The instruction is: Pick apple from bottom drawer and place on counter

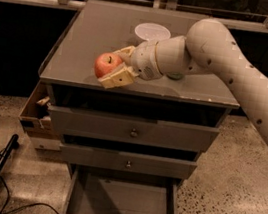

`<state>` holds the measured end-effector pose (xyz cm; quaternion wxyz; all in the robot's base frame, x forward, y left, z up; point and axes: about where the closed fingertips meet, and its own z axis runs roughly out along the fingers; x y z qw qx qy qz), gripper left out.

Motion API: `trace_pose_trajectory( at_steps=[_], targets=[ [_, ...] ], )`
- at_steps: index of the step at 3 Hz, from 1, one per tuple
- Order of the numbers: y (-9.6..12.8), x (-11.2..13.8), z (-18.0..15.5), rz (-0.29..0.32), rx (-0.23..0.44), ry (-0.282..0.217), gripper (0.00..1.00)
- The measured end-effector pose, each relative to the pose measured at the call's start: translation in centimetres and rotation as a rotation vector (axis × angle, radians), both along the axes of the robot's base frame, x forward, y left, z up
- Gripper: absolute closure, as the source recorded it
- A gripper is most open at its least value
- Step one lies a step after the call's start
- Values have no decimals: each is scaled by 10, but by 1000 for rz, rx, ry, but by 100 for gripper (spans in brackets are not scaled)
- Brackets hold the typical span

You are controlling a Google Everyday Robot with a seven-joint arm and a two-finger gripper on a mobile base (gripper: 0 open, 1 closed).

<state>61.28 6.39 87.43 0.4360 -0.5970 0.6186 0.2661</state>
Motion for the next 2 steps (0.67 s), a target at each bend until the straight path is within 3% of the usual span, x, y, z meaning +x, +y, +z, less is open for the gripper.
trace_pose_trajectory(
  at_steps=[2],
  targets=[
    [34, 38, -14, -2, -5, 48, 100]
  ],
)
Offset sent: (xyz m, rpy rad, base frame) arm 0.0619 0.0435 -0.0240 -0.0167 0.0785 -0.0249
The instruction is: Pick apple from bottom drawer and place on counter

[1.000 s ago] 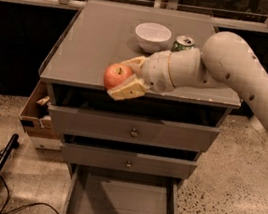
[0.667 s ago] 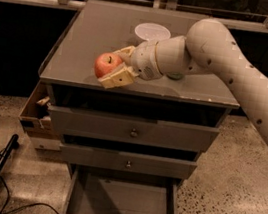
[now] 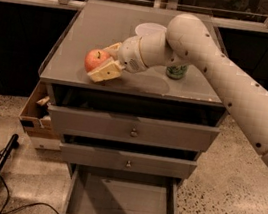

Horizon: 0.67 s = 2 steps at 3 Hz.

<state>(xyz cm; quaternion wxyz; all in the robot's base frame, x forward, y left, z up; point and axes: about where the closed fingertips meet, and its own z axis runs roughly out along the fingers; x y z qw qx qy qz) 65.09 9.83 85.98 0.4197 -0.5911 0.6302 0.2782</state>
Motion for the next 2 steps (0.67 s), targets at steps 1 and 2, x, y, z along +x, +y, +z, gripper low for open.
trace_pose_trajectory(
  at_steps=[1, 2],
  targets=[
    [3, 18, -14, -28, -17, 42, 100],
    [0, 27, -22, -49, -26, 65, 100]
  ],
)
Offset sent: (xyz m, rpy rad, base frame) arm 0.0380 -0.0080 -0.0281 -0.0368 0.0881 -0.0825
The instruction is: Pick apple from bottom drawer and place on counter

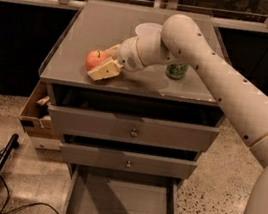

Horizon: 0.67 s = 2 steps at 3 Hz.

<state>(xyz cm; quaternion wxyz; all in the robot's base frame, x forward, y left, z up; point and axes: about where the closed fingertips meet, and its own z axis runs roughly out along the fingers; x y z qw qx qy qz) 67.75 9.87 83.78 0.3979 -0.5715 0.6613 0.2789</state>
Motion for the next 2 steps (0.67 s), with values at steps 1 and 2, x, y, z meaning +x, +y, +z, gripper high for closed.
trace_pose_trajectory(
  at_steps=[1, 2],
  targets=[
    [-3, 6, -4, -18, 1, 22, 100],
    [-3, 7, -2, -20, 2, 25, 100]
  ],
)
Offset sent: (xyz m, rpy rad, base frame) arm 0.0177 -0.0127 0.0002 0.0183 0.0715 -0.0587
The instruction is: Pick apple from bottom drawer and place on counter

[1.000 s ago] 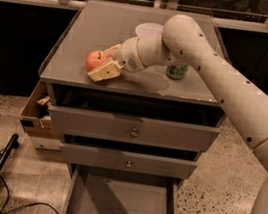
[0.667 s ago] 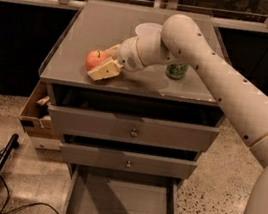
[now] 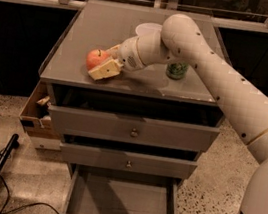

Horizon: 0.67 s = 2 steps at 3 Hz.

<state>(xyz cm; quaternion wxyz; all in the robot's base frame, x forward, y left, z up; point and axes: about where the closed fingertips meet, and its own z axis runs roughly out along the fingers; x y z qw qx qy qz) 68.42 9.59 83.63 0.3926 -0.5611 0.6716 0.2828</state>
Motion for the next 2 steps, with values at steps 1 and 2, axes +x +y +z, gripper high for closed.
trace_pose_trajectory(
  at_steps=[1, 2],
  targets=[
    [0, 0, 0, 0, 0, 0, 84],
    [0, 0, 0, 0, 0, 0, 61]
  ],
)
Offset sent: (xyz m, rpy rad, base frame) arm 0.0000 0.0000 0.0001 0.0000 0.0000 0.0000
